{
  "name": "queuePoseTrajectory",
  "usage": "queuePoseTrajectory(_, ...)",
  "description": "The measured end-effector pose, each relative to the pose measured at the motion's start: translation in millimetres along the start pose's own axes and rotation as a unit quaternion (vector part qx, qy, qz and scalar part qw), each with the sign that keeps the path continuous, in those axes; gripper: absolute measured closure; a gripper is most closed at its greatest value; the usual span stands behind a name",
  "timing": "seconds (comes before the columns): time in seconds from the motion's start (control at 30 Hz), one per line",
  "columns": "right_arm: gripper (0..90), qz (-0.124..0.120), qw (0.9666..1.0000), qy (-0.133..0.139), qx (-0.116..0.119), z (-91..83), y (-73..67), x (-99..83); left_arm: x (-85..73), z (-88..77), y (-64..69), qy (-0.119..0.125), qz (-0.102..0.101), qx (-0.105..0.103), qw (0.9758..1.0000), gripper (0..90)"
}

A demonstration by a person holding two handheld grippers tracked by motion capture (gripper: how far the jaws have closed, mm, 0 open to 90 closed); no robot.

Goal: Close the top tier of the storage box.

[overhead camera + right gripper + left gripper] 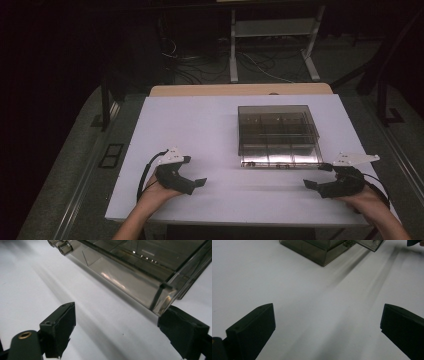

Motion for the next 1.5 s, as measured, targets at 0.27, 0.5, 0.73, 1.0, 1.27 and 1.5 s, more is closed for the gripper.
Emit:
queuePoseTrajectory(0.27,34.9,0.006,0.9999,-0.008,0.013,0.9,-3.2,-2.7,-1.6,0.1,0.5,-0.003,0.002,-0.004,1.0,0.0)
queuePoseTrajectory(0.5,62.3,0.004,0.9997,-0.01,0.02,-0.3,-5.0,-4.2,-1.5,2.5,2.9,-0.008,0.009,-0.007,0.9999,0.0)
queuePoseTrajectory(0.73,88.8,-0.013,0.9997,-0.002,0.022,-2.5,-7.0,1.0,-2.9,2.8,4.2,-0.011,0.013,-0.008,0.9998,0.0)
queuePoseTrajectory(1.0,88.8,-0.022,0.999,0.023,0.031,-5.0,-12.5,13.3,-4.3,5.3,7.8,-0.016,0.019,-0.012,0.9996,0.0)
queuePoseTrajectory(1.27,88.8,-0.028,0.9981,0.041,0.036,-3.0,-18.7,25.5,-5.3,8.1,9.7,-0.022,0.02,-0.018,0.9994,0.0)
queuePoseTrajectory(1.5,88.8,-0.028,0.9975,0.05,0.04,-1.4,-23.6,34.5,-6.3,9.0,9.9,-0.025,0.016,-0.021,0.9993,0.0)
Point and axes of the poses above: each handheld gripper's, and its own axes: z roughly forward along the jaws, x roughly out of its top, y roughly to its right, the point moved 6 cm from there along z, roughly forward along the jaws, and after that the axes turned 13 degrees about -z, right-handed, at the moved point
